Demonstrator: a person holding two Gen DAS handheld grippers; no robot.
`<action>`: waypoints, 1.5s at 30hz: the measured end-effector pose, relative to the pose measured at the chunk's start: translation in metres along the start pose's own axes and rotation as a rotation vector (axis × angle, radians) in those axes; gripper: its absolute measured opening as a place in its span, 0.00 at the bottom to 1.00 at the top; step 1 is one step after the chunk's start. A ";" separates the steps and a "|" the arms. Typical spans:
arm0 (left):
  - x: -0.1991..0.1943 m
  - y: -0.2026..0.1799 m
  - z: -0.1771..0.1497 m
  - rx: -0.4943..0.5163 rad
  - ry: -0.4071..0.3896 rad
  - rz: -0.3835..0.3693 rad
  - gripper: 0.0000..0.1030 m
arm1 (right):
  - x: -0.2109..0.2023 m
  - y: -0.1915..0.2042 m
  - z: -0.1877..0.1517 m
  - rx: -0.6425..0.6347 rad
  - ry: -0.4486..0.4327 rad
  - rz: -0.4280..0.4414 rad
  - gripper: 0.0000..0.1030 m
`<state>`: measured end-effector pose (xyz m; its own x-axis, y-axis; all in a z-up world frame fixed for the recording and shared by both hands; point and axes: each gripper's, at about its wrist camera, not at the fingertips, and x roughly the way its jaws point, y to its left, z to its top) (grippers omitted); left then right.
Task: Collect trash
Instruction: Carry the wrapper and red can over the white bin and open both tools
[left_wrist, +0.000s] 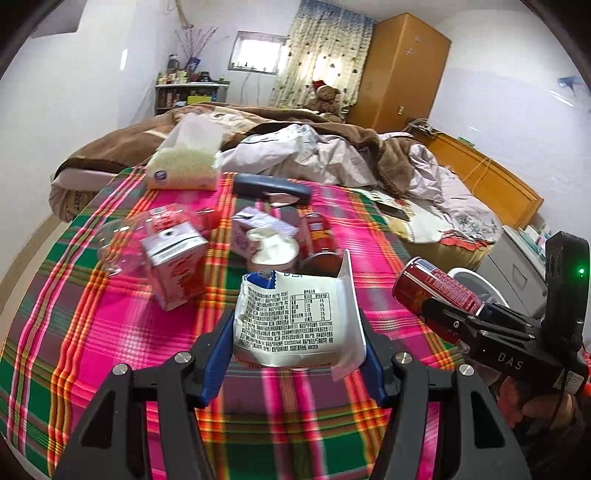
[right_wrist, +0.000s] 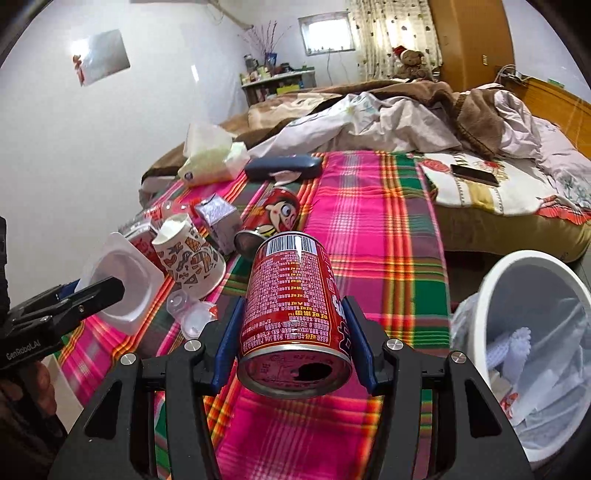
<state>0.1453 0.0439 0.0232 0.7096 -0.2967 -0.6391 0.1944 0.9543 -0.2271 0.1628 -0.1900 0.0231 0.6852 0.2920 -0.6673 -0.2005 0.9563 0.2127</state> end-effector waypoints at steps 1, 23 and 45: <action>0.001 -0.005 0.001 0.005 -0.001 -0.006 0.61 | -0.002 -0.002 0.000 0.005 -0.005 -0.002 0.53; 0.037 -0.167 0.011 0.243 0.031 -0.213 0.61 | -0.076 -0.113 -0.019 0.195 -0.122 -0.226 0.53; 0.108 -0.278 -0.008 0.384 0.185 -0.339 0.62 | -0.064 -0.201 -0.049 0.315 0.018 -0.393 0.53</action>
<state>0.1629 -0.2536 0.0113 0.4398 -0.5583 -0.7035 0.6495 0.7387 -0.1801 0.1249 -0.4004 -0.0123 0.6533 -0.0871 -0.7521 0.2935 0.9448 0.1455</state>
